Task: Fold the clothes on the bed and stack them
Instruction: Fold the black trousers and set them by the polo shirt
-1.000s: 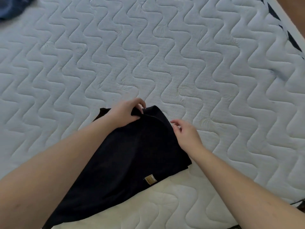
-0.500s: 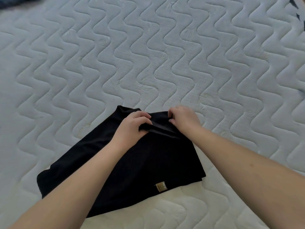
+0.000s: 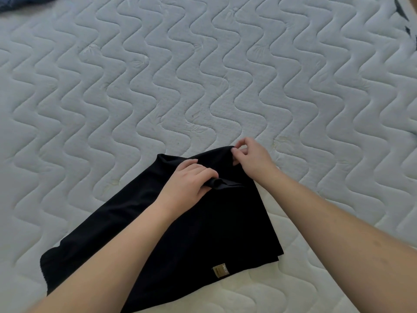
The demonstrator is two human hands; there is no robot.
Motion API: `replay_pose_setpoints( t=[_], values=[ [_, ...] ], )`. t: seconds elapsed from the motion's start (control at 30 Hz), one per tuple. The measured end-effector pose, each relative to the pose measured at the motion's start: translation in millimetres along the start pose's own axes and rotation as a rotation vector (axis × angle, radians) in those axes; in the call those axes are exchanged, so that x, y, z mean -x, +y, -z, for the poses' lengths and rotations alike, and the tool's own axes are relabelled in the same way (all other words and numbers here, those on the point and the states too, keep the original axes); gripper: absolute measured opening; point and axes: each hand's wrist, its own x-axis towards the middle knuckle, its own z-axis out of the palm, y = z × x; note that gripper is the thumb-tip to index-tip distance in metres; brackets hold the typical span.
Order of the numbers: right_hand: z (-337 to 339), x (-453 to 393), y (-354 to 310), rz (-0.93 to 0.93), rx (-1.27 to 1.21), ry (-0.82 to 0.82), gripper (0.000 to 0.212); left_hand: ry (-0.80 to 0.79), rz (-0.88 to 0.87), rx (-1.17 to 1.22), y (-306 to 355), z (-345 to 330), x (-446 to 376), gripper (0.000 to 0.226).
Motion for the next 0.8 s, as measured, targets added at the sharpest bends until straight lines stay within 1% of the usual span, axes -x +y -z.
replay_pose_setpoints(
  t=[0.1,0.13,0.2,0.23,0.27,0.33,0.37,0.43,0.5,0.57,0.63,0.7,0.73,0.8],
  values=[
    [3,-7,-10,-0.035,-0.190,-0.025,0.010,0.018,-0.024,0.015,3,3,-6,0.023],
    [3,-10,-12,-0.071,-0.270,-0.034,0.009,0.032,-0.023,0.016,3,3,-8,0.025],
    [3,-13,-16,-0.175,-0.450,-0.060,0.008,0.075,0.019,0.010,2,1,-13,0.021],
    [3,-14,-17,-0.226,-0.544,-0.088,0.012,0.094,0.057,0.005,2,0,-16,0.018],
    [4,-15,-17,-0.262,-0.641,-0.127,0.020,0.108,0.099,0.005,1,-1,-20,0.017],
    [5,-17,-16,-0.271,-0.790,-0.200,0.039,0.116,0.189,0.036,-1,-4,-30,0.019],
    [5,-17,-15,-0.257,-0.822,-0.215,0.046,0.106,0.234,0.063,-2,-5,-37,0.021],
    [5,-17,-14,-0.235,-0.847,-0.185,0.055,0.073,0.303,0.099,-6,-10,-50,0.022],
    [10,-18,-13,-0.224,-0.848,-0.090,0.056,0.061,0.339,0.100,-12,-17,-64,0.021],
    [19,-16,-9,-0.202,-0.738,0.001,0.046,0.053,0.370,0.063,-18,-25,-77,0.020],
    [30,-7,1,-0.189,-0.498,0.031,0.027,-0.004,0.396,-0.010,-25,-33,-88,0.022],
    [36,10,18,-0.173,-0.202,0.019,0.012,-0.082,0.442,-0.053,-30,-40,-96,0.027],
    [38,20,29,-0.154,-0.047,0.002,0.010,-0.102,0.471,-0.049,-32,-42,-100,0.030],
    [38,44,49,-0.134,0.186,-0.049,0.012,-0.135,0.525,0.000,-35,-42,-107,0.038]
  ],
)
